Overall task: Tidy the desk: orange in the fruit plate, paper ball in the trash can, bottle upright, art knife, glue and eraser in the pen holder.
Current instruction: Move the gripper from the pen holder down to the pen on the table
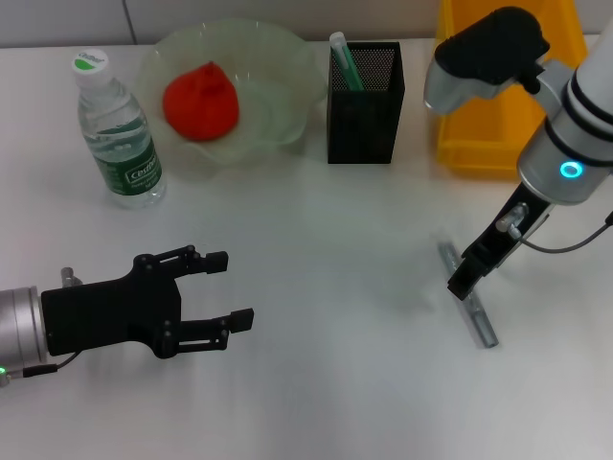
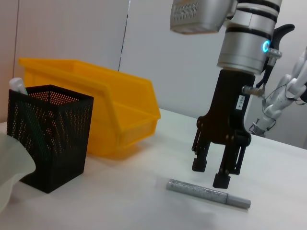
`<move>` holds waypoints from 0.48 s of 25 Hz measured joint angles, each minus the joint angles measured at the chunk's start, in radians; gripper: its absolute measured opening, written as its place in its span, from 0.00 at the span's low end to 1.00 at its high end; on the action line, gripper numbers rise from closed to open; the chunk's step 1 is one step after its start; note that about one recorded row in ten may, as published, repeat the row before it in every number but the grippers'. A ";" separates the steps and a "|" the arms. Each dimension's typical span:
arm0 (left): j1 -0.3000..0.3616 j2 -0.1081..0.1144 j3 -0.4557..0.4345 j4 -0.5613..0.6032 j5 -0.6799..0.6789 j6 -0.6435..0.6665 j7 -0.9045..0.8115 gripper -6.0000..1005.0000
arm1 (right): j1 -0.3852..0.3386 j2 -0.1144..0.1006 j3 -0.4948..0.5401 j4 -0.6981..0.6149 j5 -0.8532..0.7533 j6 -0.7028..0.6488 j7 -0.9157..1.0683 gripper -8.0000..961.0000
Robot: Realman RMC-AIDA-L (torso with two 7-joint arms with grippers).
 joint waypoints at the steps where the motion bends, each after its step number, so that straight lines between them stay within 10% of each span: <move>1: 0.000 0.000 0.000 0.000 0.000 0.000 0.000 0.84 | 0.000 0.000 -0.009 0.007 0.000 0.009 0.000 0.66; 12: 0.002 -0.001 -0.001 0.000 0.000 -0.001 0.000 0.84 | -0.002 0.002 -0.079 0.043 0.009 0.060 -0.004 0.56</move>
